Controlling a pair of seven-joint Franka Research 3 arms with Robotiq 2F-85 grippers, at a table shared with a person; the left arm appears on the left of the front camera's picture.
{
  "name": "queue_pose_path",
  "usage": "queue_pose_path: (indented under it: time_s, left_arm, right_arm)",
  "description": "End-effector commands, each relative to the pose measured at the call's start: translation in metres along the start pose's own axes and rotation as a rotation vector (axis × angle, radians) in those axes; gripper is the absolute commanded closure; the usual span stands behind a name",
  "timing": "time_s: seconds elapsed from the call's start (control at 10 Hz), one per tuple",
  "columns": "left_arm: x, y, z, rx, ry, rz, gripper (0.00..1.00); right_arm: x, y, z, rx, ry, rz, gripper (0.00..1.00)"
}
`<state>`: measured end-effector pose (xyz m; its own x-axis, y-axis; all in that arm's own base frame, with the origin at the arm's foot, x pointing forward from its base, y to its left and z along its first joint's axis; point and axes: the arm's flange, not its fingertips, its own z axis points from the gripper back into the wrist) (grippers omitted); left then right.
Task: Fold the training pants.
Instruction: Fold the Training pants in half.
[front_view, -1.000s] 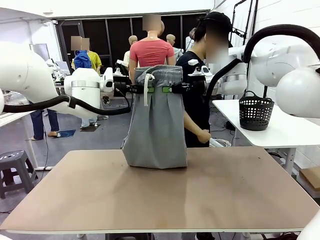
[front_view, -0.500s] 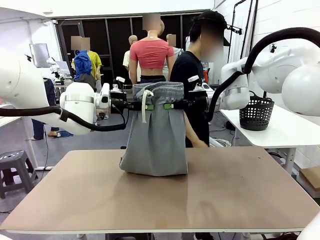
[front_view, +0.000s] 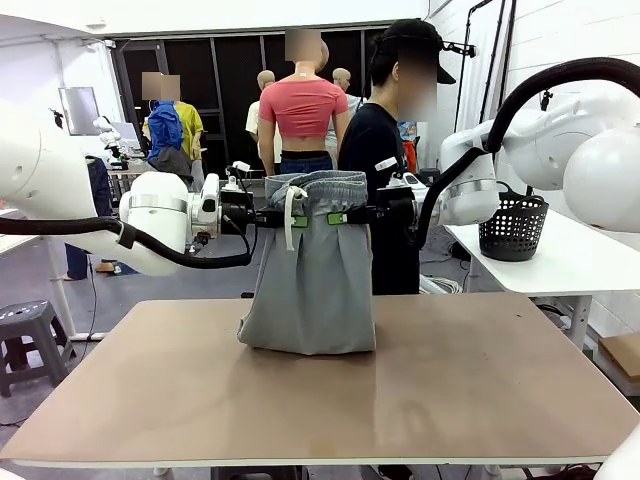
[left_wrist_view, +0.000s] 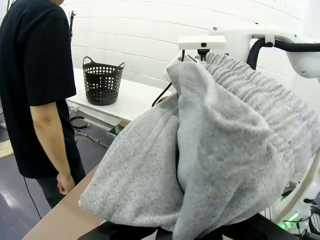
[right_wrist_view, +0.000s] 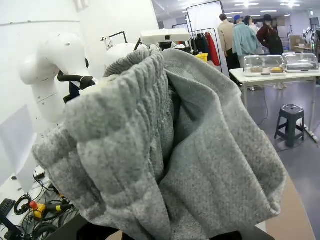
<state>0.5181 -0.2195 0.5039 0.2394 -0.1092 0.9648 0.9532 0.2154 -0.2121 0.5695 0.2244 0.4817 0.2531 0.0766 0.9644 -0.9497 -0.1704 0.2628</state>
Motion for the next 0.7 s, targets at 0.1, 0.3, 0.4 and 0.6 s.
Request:
queue_pose_path:
  time_s: [0.1, 0.3, 0.4, 0.6]
  left_arm:
    - [-0.003, -0.008, 0.004, -0.015, 0.001, 0.045, 1.0]
    - [-0.03, -0.027, 0.01, -0.051, 0.05, 0.222, 1.0]
    - [-0.046, -0.031, 0.016, -0.083, 0.09, 0.315, 1.0]
    - [-0.076, -0.027, 0.022, -0.107, 0.105, 0.453, 1.0]
  right_arm:
    - [-0.008, 0.003, -0.001, 0.013, -0.019, -0.044, 1.0]
    - [-0.039, 0.012, 0.003, 0.03, -0.032, -0.155, 1.0]
    - [-0.058, 0.012, 0.003, 0.05, -0.045, -0.199, 1.0]
    - [-0.09, 0.011, 0.004, 0.058, -0.049, -0.284, 1.0]
